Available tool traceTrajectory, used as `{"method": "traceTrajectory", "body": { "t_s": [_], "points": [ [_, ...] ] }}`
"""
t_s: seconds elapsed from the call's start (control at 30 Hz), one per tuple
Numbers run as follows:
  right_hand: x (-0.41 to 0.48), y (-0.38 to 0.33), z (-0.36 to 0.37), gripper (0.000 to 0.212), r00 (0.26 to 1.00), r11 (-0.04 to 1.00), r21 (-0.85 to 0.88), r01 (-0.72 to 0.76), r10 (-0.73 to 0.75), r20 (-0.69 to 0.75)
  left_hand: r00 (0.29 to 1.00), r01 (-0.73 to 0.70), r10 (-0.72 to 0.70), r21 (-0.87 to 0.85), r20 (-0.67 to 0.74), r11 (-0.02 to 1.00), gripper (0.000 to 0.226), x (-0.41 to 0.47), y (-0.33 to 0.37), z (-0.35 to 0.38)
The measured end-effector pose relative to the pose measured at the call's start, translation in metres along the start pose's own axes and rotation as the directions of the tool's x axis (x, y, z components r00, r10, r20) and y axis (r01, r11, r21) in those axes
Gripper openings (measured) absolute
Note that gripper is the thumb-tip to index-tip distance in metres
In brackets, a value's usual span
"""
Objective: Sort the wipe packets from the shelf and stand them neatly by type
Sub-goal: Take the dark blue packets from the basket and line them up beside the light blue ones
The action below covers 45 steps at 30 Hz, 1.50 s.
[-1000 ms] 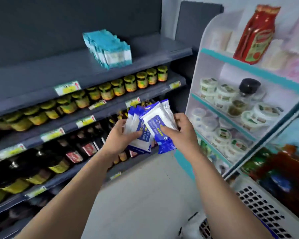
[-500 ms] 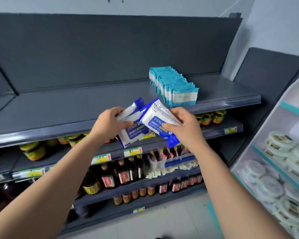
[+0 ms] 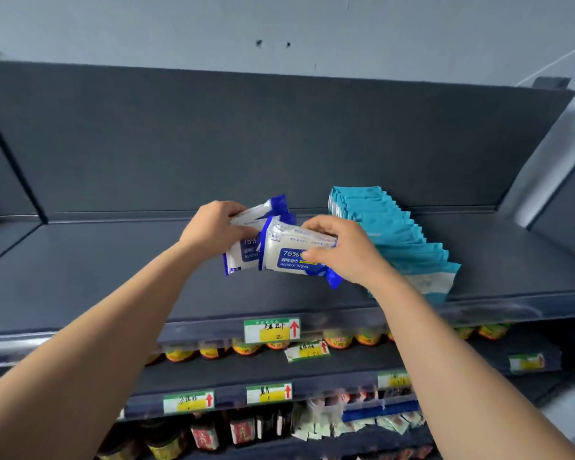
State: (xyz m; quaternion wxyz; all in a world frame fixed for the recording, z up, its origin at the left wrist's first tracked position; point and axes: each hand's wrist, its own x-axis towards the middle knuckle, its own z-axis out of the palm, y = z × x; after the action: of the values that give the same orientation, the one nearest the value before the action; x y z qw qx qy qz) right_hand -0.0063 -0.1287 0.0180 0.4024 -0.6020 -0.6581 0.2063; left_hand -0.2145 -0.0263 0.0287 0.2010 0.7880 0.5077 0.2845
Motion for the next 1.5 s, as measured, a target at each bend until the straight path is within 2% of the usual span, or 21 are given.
{"method": "traceTrajectory", "body": {
  "t_s": [0.13, 0.47, 0.63, 0.73, 0.83, 0.93, 0.97, 1.07, 1.13, 1.2, 1.27, 1.33, 1.4, 1.5],
  "points": [
    [0.042, 0.014, 0.013, 0.03, 0.997, 0.996, -0.089, -0.006, 0.013, 0.08, 1.0, 0.009, -0.01, 0.046, 0.018, 0.999, 0.014, 0.04, -0.015, 0.009],
    [0.132, 0.045, 0.042, 0.036, 0.99, 0.954, -0.299, -0.024, 0.064, 0.125, 0.992, -0.041, 0.032, 0.075, 0.12, 0.996, 0.026, 0.134, -0.049, 0.033],
    [0.163, 0.053, 0.048, 0.038, 0.991, 0.895, -0.445, 0.021, 0.04, 0.127, 0.986, -0.08, 0.074, 0.033, 0.149, 0.996, 0.031, 0.161, -0.06, 0.042],
    [0.18, 0.055, 0.05, 0.039, 0.992, 0.861, -0.508, 0.028, 0.038, 0.119, 0.992, -0.032, 0.037, -0.045, 0.118, 0.998, 0.04, 0.171, -0.069, 0.046],
    [0.193, 0.058, 0.052, 0.046, 0.993, 0.824, -0.564, 0.05, 0.02, 0.117, 0.999, 0.014, -0.007, -0.18, 0.036, 0.984, 0.026, 0.172, -0.074, 0.047],
    [0.199, 0.059, 0.055, 0.049, 0.997, 0.85, -0.525, 0.035, 0.009, 0.08, 0.997, 0.06, -0.07, -0.382, -0.012, 0.922, 0.035, 0.164, -0.079, 0.051],
    [0.2, 0.06, 0.058, 0.05, 0.998, 0.865, -0.5, 0.036, -0.004, 0.064, 0.998, 0.049, -0.064, -0.406, -0.023, 0.912, 0.047, 0.16, -0.081, 0.053],
    [0.202, 0.067, 0.067, 0.054, 0.998, 0.894, -0.445, 0.051, -0.061, -0.008, 0.999, 0.043, -0.043, -0.31, 0.007, 0.95, 0.094, 0.149, -0.085, 0.064],
    [0.2, 0.072, 0.072, 0.07, 0.993, 0.9, -0.435, 0.007, -0.059, -0.106, 0.996, 0.092, -0.09, -0.236, 0.019, 0.967, 0.11, 0.144, -0.085, 0.072],
    [0.196, 0.075, 0.071, 0.093, 0.975, 0.939, -0.318, -0.129, 0.063, -0.211, 0.991, 0.134, -0.134, -0.27, 0.017, 0.954, 0.11, 0.141, -0.088, 0.077],
    [0.192, 0.078, 0.069, 0.103, 0.944, 0.937, -0.174, -0.302, 0.268, -0.193, 0.985, 0.149, -0.168, -0.302, -0.035, 0.942, 0.101, 0.139, -0.089, 0.081],
    [0.191, 0.083, 0.07, 0.089, 0.923, 0.907, -0.176, -0.383, 0.371, -0.099, 0.973, 0.138, -0.186, -0.305, -0.134, 0.942, 0.091, 0.136, -0.087, 0.084],
    [0.188, 0.086, 0.074, 0.066, 0.935, 0.911, -0.21, -0.355, 0.348, -0.067, 0.965, 0.128, -0.192, -0.316, -0.18, 0.94, 0.078, 0.133, -0.086, 0.086],
    [0.184, 0.09, 0.082, 0.053, 0.948, 0.921, -0.229, -0.316, 0.3, -0.105, 0.986, 0.151, -0.164, -0.277, -0.022, 0.949, 0.083, 0.129, -0.091, 0.084]
  ]
}}
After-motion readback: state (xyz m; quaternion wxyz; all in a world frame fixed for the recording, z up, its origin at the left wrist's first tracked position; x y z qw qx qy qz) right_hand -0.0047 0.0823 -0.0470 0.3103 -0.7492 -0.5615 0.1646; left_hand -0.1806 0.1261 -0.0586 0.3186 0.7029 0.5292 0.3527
